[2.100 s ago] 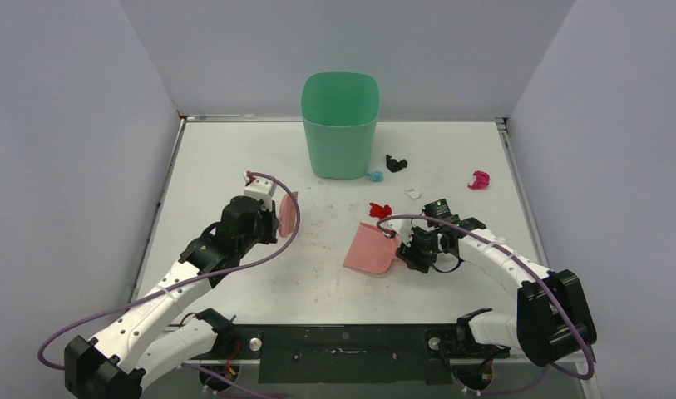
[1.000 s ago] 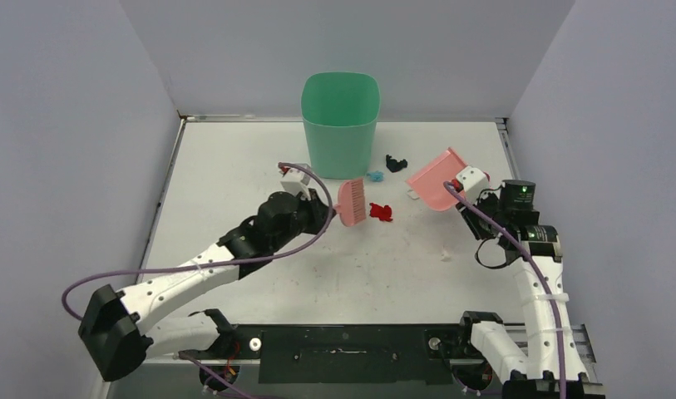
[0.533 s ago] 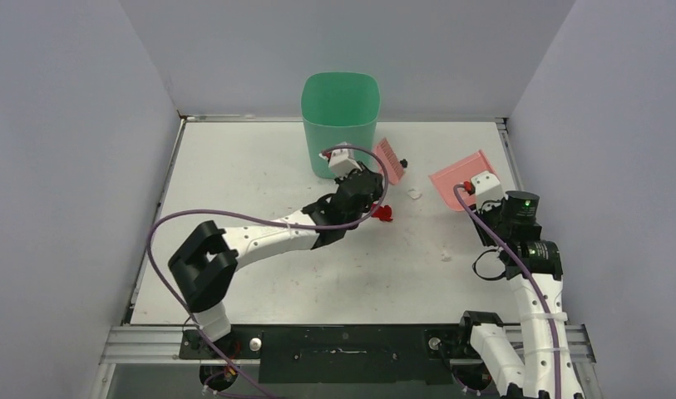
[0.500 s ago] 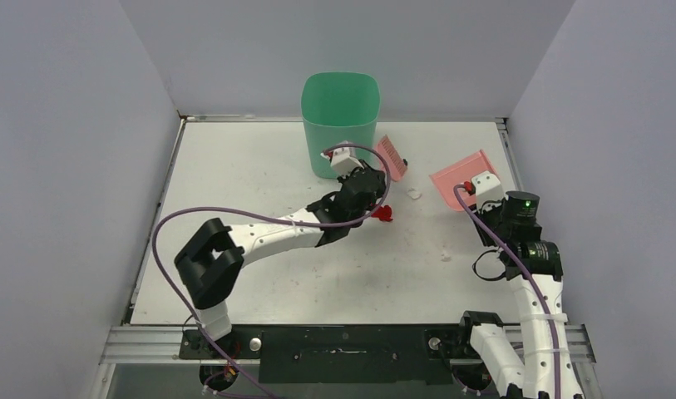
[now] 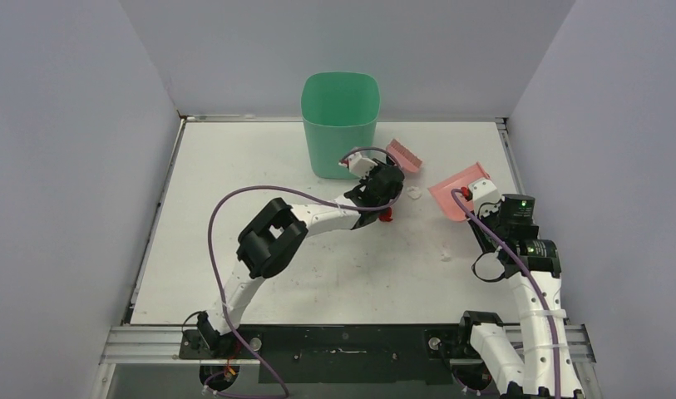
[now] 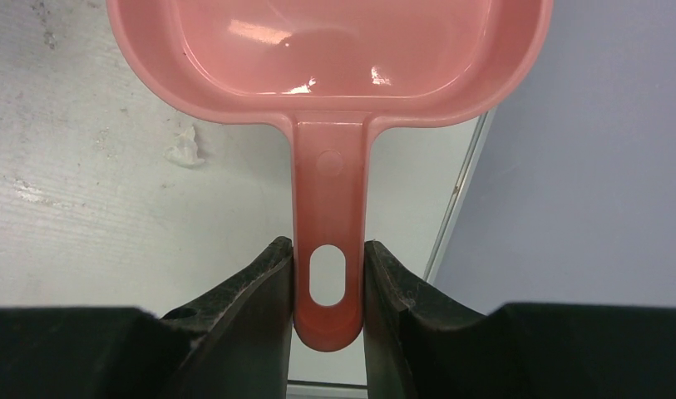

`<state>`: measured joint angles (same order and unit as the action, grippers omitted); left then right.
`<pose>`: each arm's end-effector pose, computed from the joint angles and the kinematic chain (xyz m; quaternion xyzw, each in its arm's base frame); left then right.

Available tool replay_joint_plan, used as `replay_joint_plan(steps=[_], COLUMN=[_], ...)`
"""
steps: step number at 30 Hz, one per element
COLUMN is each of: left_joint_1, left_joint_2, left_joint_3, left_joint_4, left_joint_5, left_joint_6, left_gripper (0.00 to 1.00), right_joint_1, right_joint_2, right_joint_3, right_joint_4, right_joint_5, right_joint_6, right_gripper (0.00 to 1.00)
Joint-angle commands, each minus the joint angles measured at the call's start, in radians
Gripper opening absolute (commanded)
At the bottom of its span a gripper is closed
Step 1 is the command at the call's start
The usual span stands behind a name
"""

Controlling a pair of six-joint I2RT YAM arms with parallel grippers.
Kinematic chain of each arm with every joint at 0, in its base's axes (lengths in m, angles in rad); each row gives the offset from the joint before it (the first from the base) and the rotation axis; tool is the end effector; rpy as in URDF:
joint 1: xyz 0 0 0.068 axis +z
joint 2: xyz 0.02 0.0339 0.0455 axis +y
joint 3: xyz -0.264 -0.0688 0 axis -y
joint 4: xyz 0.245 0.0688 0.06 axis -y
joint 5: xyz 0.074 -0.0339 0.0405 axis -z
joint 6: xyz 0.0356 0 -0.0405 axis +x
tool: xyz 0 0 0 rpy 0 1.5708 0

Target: Sweep away the paper scraps from the table

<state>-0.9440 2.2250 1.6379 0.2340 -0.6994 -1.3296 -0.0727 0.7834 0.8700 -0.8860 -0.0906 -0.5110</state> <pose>0.3194 -0.4019 0.2022 -0.3400 0.7188 -0.3693 0.4809 0.1480 -0.0075 0.3023 -0.2179 0.8997 -0.0679 0.3720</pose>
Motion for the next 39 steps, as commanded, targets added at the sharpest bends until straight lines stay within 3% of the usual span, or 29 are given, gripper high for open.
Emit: replay_joint_plan(steps=[1, 7, 11, 19, 27, 34, 37, 39], left_joint_1=[0.043, 0.037, 0.028, 0.013, -0.017, -0.039, -0.041, -0.044], left_joint_2=[0.057, -0.023, -0.082, -0.268, -0.516, -0.839, -1.002, -1.090], left_joint_3=[0.074, -0.081, -0.196, -0.568, -0.804, -0.978, -1.016, -1.035], left_joint_4=[-0.049, -0.093, -0.101, -0.088, -0.331, -0.458, -0.441, -0.341], left_joint_5=[0.018, -0.058, -0.038, -0.022, 0.030, -0.010, -0.048, -0.055], left_joint_6=[-0.188, -0.312, -0.369, -0.450, -0.552, -0.494, -0.395, -0.247], left_gripper=[0.00, 0.00, 0.00, 0.00, 0.00, 0.00, 0.00, 0.00], right_joint_1=[-0.008, -0.008, -0.008, -0.008, -0.007, -0.007, -0.008, -0.008], right_joint_2=[-0.017, -0.025, -0.032, -0.034, -0.028, -0.048, -0.056, -0.056], right_joint_3=[0.065, 0.061, 0.044, 0.020, 0.034, 0.058, 0.069, 0.078], right_joint_4=[-0.022, -0.036, -0.027, -0.005, 0.009, -0.012, -0.032, -0.045], right_joint_5=[0.013, -0.009, -0.011, -0.038, -0.089, -0.095, -0.073, -0.055], right_joint_6=[0.000, -0.010, -0.025, -0.064, -0.042, -0.017, -0.016, -0.009], right_gripper=[0.05, 0.05, 0.05, 0.05, 0.05, 0.05, 0.05, 0.05])
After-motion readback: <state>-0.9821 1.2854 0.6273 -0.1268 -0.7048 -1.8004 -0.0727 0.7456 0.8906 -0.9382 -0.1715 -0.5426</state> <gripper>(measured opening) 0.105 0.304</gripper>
